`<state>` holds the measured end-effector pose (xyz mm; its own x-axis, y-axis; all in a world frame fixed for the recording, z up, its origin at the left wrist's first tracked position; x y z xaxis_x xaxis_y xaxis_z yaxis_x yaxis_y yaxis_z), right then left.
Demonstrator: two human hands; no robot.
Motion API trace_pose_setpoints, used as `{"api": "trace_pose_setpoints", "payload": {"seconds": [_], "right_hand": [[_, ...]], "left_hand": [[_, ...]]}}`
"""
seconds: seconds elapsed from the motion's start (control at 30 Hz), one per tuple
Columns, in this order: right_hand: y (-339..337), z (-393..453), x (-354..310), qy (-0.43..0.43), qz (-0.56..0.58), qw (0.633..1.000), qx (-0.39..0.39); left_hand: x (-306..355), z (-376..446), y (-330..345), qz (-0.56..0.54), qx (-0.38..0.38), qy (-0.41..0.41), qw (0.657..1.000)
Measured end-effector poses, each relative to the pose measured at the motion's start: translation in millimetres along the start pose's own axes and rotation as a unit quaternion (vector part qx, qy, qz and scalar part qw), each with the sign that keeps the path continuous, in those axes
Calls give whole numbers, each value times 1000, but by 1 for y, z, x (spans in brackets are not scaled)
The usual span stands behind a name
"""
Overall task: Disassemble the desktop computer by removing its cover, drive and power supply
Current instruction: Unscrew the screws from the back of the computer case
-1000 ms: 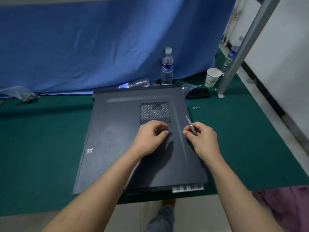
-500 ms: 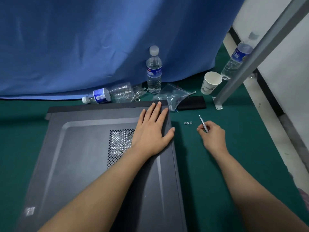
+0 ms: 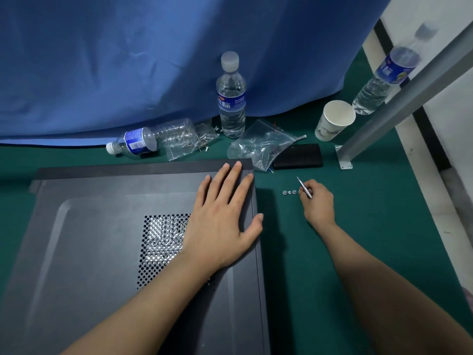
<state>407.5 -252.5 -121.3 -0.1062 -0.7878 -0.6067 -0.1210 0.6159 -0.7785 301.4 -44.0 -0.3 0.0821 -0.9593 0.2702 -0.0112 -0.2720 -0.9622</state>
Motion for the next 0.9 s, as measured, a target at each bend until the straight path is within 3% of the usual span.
{"api": "trace_pose_setpoints", "payload": {"seconds": [0.2, 0.47, 0.63, 0.77, 0.9], "right_hand": [[0, -7, 2, -17, 32, 999, 9], [-35, -46, -26, 36, 178, 977, 117], [-39, -101, -74, 49, 317, 947, 33], [-36, -170, -112, 33, 378, 925, -21], [-30, -240, -140, -8, 397, 916, -57]], "left_hand": [[0, -1, -1, -1, 4, 0, 1000], [-1, -3, -4, -26, 9, 10, 1000], [-21, -22, -24, -209, 26, -37, 977], [-74, -84, -46, -201, 40, -94, 974], [-146, -179, -65, -170, 50, -214, 961]]}}
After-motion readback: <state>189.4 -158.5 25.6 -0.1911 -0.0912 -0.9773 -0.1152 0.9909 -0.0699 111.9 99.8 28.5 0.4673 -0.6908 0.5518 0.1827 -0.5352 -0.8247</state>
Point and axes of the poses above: each hand's wrist, its own z-axis towards the middle knuckle, its own y-axis out of the palm, x = y × z, the point moved 5 cm from there along z, towards the middle knuckle, and after that the axes turned 7 degrees about -y, right-handed, at the moved point
